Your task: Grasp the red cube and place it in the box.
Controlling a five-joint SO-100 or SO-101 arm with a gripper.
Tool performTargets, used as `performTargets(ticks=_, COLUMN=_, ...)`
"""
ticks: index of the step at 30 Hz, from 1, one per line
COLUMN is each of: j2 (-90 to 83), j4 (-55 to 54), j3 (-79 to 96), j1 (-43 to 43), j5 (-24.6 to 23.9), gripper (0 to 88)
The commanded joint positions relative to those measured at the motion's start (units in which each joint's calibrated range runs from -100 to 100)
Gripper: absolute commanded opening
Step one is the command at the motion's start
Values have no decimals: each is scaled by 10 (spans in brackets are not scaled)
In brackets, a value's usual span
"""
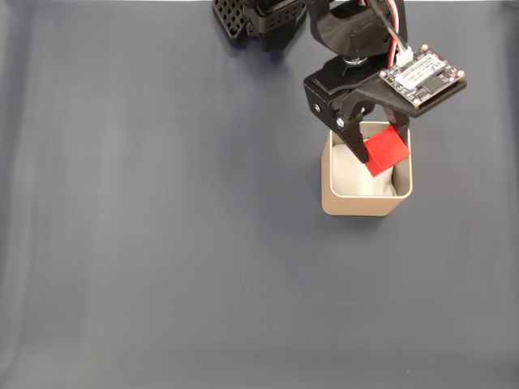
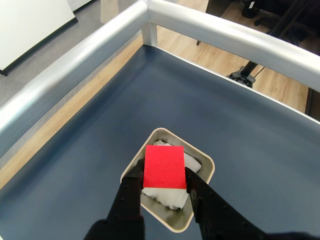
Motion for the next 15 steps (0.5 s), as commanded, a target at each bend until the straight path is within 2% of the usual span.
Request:
performTargets(ticks=1, j2=-26, j4=2, j3=0, j1=9, j5=-1, gripper=73)
performTargets(ticks=15, j2=-58, j4=6, j3=31, j1=14, j5=0, gripper=73)
